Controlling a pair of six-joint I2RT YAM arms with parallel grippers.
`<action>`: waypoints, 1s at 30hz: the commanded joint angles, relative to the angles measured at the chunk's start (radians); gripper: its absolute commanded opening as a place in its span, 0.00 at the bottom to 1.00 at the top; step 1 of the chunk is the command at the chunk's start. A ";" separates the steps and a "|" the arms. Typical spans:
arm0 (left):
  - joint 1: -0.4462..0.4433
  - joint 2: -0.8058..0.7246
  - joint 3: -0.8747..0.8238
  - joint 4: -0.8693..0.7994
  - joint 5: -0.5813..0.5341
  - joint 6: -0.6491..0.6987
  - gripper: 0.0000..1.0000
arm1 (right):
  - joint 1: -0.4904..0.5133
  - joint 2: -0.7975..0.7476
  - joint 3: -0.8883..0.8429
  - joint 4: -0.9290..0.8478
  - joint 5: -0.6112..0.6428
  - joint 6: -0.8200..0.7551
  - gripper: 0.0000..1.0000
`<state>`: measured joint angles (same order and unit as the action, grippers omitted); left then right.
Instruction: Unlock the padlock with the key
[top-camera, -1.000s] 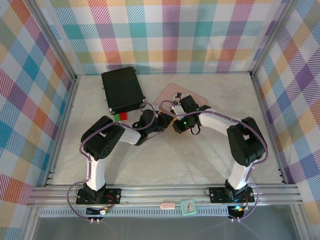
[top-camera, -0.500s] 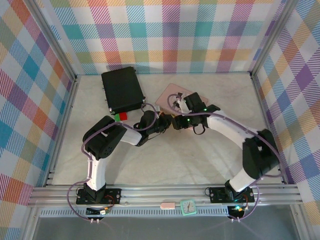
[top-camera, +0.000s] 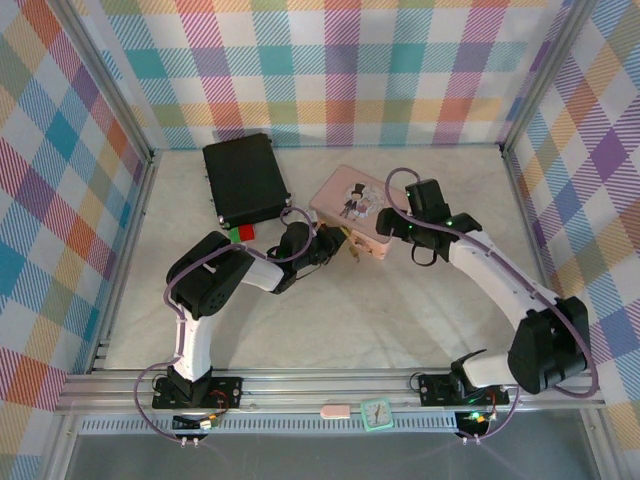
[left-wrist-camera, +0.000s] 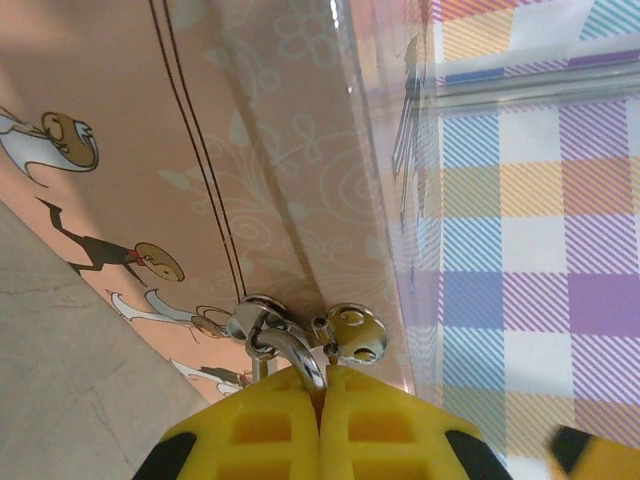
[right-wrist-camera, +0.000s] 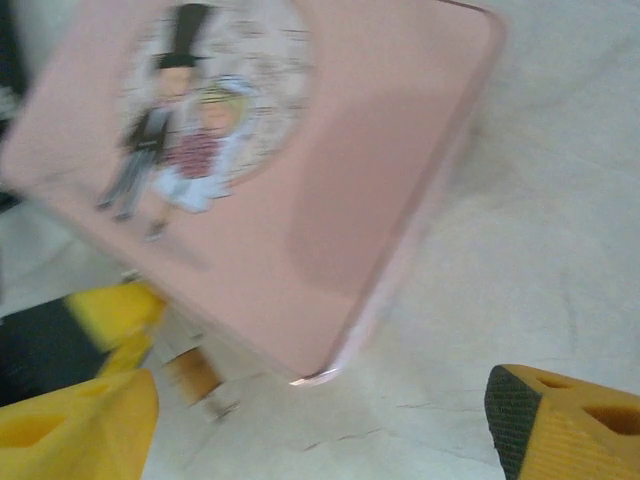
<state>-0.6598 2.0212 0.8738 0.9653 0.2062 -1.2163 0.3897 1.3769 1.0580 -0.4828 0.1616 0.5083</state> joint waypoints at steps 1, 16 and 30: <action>-0.012 0.013 -0.011 0.071 -0.062 -0.017 0.00 | -0.027 0.043 -0.034 0.089 0.023 0.104 0.86; -0.019 0.027 -0.034 0.130 -0.106 -0.036 0.00 | -0.053 0.180 -0.166 0.309 -0.047 0.289 0.80; -0.018 0.112 -0.038 0.269 -0.271 -0.105 0.00 | -0.089 0.127 -0.295 0.345 -0.001 0.356 0.67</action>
<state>-0.6792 2.1201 0.8459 1.2087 0.0139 -1.3060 0.3214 1.4841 0.7910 -0.0402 0.0963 0.8543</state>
